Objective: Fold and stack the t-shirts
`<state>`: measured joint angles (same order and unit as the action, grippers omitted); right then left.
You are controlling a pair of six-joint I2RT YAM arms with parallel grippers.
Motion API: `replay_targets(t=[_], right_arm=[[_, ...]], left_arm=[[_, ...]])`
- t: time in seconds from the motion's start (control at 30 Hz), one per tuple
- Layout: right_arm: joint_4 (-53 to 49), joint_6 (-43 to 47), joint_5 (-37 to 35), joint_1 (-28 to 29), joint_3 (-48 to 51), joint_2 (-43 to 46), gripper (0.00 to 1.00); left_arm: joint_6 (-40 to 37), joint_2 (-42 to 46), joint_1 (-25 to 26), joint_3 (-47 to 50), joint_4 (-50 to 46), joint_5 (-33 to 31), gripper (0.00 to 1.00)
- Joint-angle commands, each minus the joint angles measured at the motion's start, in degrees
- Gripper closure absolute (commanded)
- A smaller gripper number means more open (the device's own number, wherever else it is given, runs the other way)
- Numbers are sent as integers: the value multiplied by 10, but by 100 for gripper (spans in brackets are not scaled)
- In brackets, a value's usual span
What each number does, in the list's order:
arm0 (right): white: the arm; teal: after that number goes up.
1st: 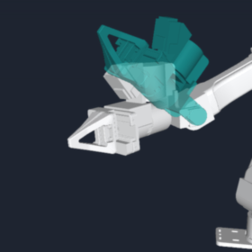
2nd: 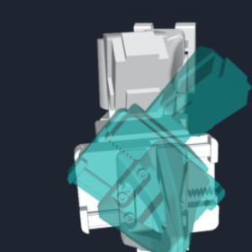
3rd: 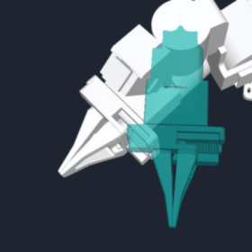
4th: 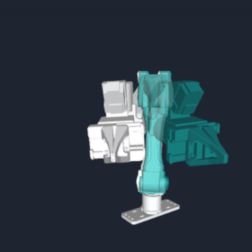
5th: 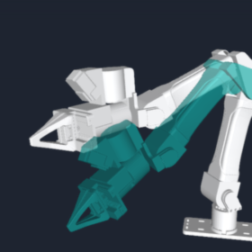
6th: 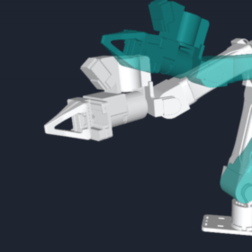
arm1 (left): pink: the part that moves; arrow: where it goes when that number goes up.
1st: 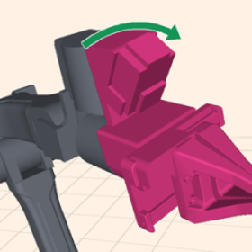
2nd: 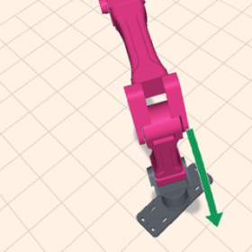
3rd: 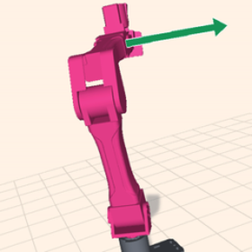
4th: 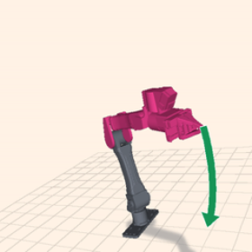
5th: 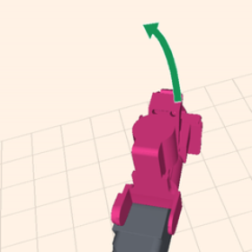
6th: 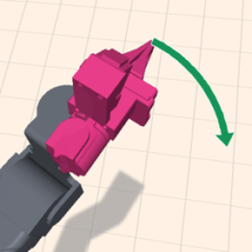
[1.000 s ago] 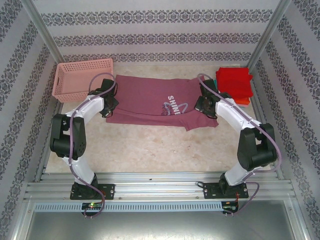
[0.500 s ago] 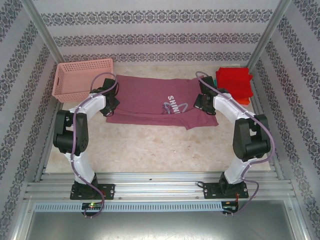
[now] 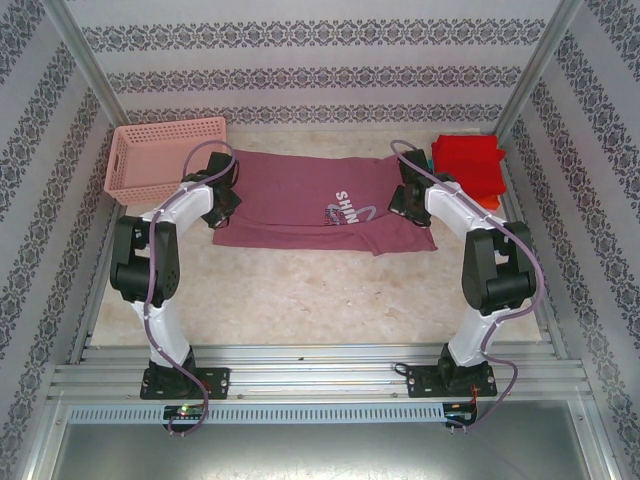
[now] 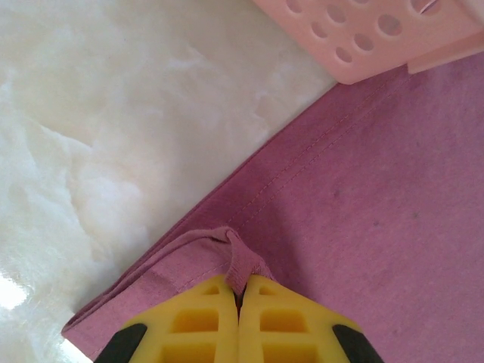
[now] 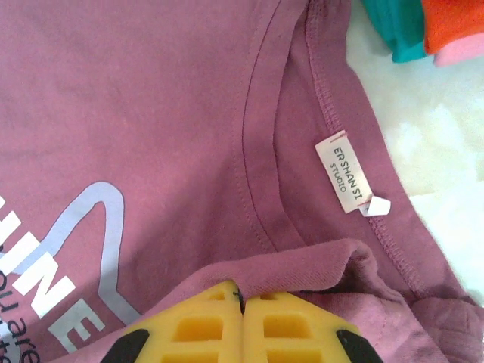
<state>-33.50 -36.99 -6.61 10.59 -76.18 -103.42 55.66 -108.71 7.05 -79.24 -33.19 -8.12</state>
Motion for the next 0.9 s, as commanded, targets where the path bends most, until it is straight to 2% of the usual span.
replay_targets(t=[0.0,0.87], right_arm=[[1,12,-26,-8,-18,-12,100],[5,5,-27,-15,-19,-43,100]], left_arm=[[-10,-12,-6,-20,-18,0,100],[-22,-63,-7,-71,-29,-8,98]])
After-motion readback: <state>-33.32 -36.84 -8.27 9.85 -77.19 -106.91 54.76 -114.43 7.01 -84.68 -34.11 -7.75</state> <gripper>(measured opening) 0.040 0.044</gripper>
